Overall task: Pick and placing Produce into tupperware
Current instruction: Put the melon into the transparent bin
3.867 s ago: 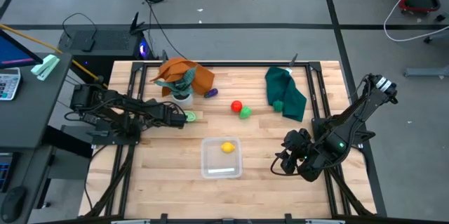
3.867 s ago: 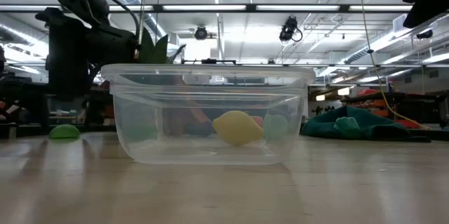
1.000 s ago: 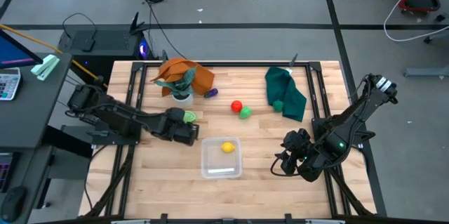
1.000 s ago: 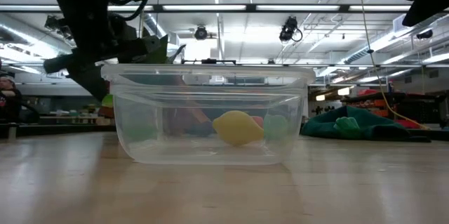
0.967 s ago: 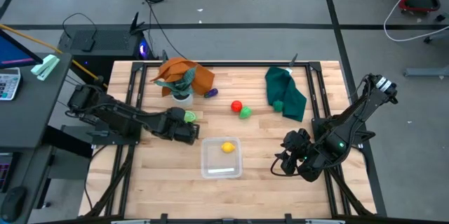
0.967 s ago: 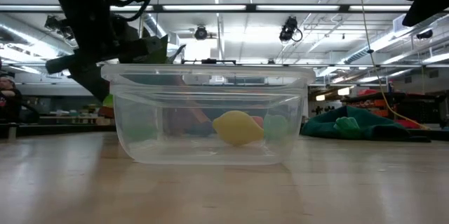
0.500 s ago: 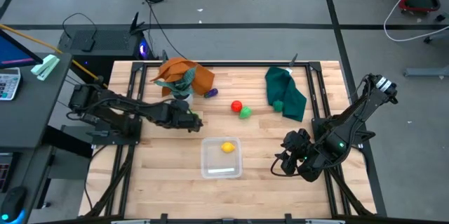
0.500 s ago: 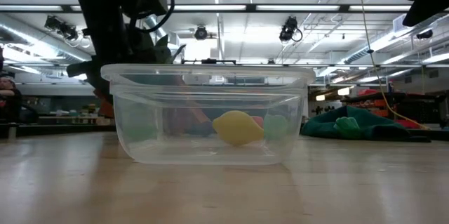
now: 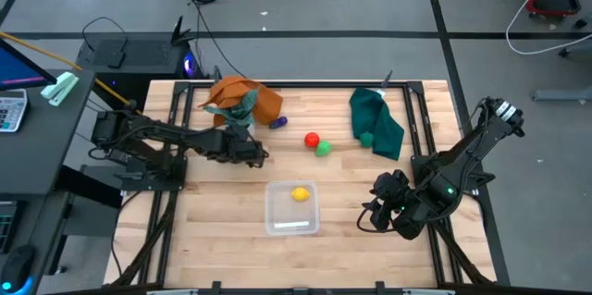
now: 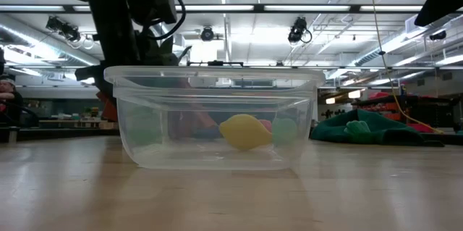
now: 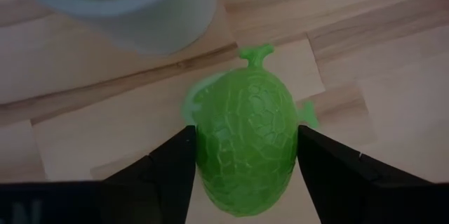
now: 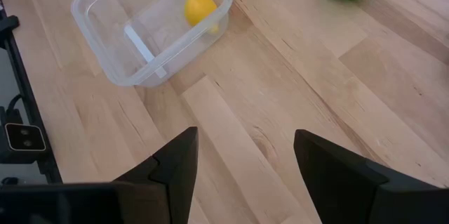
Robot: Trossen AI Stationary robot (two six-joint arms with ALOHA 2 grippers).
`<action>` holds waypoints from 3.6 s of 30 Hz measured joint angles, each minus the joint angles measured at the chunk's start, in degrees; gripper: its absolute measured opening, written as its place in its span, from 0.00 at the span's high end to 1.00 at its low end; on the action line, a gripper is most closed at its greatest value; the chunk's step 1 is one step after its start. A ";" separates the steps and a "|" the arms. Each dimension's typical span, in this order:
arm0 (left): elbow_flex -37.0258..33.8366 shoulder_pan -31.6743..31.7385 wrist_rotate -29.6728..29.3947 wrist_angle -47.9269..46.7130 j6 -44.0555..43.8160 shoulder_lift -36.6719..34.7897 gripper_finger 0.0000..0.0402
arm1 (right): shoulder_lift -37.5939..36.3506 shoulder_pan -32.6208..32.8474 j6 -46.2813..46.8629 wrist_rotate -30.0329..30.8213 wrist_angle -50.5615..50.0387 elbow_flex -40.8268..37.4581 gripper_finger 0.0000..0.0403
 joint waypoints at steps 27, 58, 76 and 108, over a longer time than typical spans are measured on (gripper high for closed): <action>0.00 2.29 2.86 4.10 3.71 6.05 0.43 | -0.02 -0.02 0.00 0.28 0.09 0.02 0.51; 12.36 -1.15 6.07 3.77 8.87 5.64 0.43 | -0.02 -0.02 0.13 0.33 0.52 0.01 0.51; 21.17 -10.94 11.71 3.23 5.87 5.57 0.44 | -0.02 -0.02 0.00 0.31 0.52 0.00 0.51; 26.76 -20.18 15.96 15.35 2.91 17.75 0.45 | 0.01 0.00 -2.58 -1.56 2.52 0.00 0.51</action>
